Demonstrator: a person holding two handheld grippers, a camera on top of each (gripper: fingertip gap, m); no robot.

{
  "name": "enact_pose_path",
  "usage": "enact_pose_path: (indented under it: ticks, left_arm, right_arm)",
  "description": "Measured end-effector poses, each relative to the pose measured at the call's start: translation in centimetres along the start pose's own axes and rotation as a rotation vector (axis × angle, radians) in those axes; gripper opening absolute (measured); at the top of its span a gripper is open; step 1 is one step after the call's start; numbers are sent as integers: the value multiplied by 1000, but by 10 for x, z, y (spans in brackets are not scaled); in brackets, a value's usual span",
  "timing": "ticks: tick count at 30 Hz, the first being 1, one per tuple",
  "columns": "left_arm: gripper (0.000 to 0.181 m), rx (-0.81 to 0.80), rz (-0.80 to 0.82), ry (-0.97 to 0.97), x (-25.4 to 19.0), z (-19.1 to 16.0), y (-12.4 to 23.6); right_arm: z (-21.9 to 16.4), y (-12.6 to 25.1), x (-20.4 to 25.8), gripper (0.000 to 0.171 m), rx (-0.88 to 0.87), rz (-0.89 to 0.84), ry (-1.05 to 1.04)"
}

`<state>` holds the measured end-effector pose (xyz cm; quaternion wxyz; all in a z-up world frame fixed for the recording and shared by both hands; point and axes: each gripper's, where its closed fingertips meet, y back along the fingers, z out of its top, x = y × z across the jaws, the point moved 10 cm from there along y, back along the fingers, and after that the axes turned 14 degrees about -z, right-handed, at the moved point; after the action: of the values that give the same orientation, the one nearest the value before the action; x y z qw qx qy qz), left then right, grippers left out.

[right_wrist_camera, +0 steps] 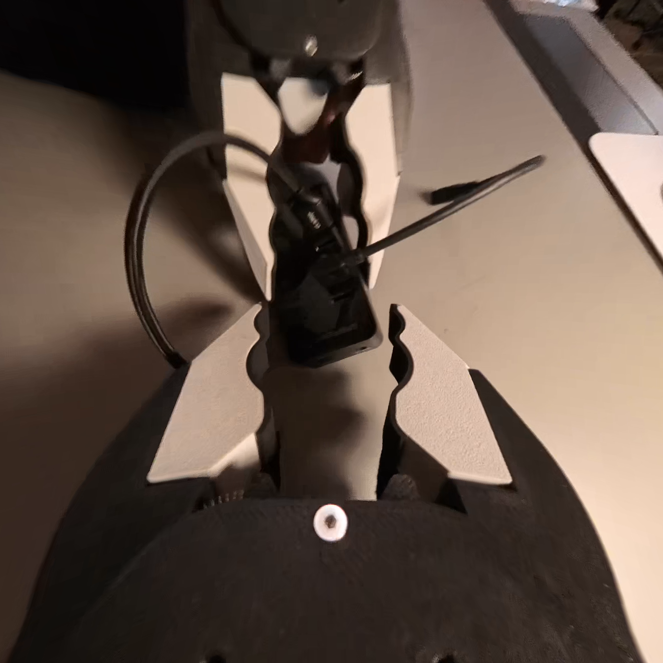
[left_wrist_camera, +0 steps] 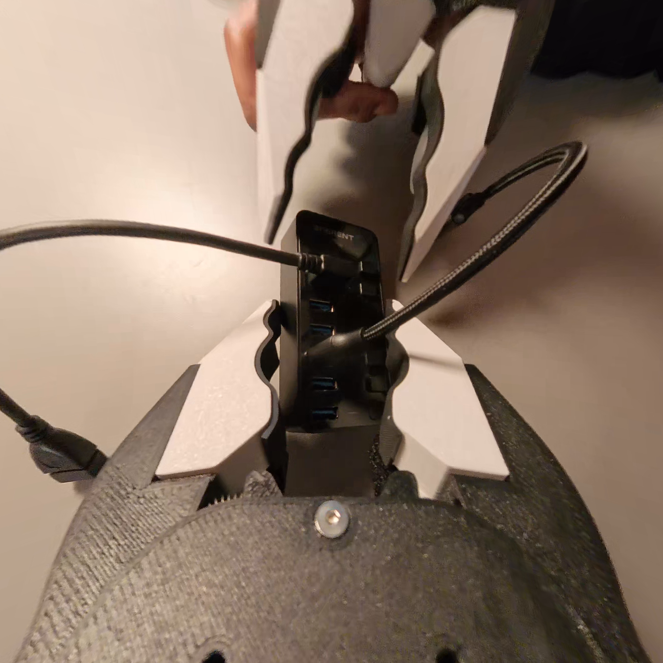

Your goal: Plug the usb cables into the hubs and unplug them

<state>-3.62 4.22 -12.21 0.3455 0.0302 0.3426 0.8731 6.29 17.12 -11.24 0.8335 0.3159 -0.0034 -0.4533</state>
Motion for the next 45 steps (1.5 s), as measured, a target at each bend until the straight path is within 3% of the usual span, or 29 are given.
enact_pose_path:
  ticks: [1,6,8,13,16,22,30,34,40,45]
  left_arm:
    - [62,-15,-13,13,1,-1,0]
    - [61,-43,-70,21,0,-3,-3]
    - [62,-42,-82,7,-1,-2,-3]
    - [62,-77,-39,9,0,-3,1]
    - [66,-201,-8,50,2,-4,15]
    - [75,-421,61,384,27,-16,38]
    - [76,-817,-117,702,32,-10,26]
    - [71,-890,-100,707,26,2,10]
    - [40,-1066,-7,602,17,11,9]
    - [36,-1182,66,545,10,13,12]
  right_arm:
    - [-2,-3,4,70,35,-12,39]
    - [0,-14,18,70,64,-81,156]
    - [1,-16,22,61,61,-77,157]
    - [0,-16,20,59,77,-120,137]
    - [-7,-12,12,59,63,-154,104]
    - [-11,0,-10,58,-3,-277,9]
    - [4,10,-18,58,-138,-480,-86]
    - [12,8,-14,58,-192,-581,-135]
    - [26,7,0,58,-278,-703,-97]
    - [31,5,4,58,-337,-726,-106]
